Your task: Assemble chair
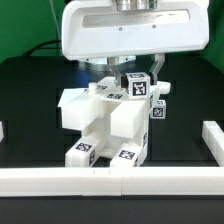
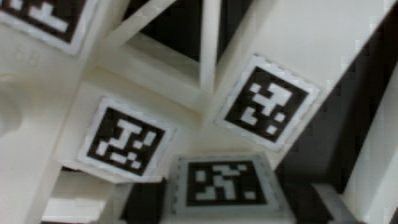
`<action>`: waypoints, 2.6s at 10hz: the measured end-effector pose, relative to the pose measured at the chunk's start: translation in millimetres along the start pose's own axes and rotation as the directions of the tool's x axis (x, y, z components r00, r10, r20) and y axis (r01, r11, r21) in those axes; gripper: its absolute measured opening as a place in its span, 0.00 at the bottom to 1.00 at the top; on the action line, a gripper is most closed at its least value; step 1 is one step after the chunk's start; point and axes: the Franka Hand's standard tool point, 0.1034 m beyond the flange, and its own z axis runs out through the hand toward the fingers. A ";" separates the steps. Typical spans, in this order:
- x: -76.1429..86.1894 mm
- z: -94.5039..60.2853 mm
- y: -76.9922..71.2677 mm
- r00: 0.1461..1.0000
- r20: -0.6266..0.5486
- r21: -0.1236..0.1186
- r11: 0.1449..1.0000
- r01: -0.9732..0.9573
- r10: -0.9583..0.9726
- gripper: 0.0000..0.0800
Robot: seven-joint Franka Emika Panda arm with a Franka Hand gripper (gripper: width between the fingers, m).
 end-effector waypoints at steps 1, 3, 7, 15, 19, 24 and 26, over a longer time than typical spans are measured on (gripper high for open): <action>0.0 0.1 -0.4 0.998 0.000 0.000 0.998 -0.061 0.061 0.36; 0.0 0.1 -1.2 0.976 0.000 0.001 0.976 -0.219 0.219 0.36; 0.0 0.2 -2.6 0.912 0.001 0.002 0.912 -0.411 0.411 0.36; 0.2 0.2 -5.7 0.681 0.006 0.008 0.680 -0.733 0.733 0.36; 0.2 0.3 -8.7 0.483 0.015 0.013 0.483 -0.875 0.875 0.36; 0.1 0.6 -14.3 0.248 0.034 0.015 0.248 -0.969 0.968 0.36; 0.1 0.9 -18.2 0.119 0.049 0.014 0.119 -0.993 0.992 0.36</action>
Offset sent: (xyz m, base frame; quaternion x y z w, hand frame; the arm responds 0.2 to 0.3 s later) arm 0.0000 0.0000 0.0000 0.0000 0.0000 0.1296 0.9916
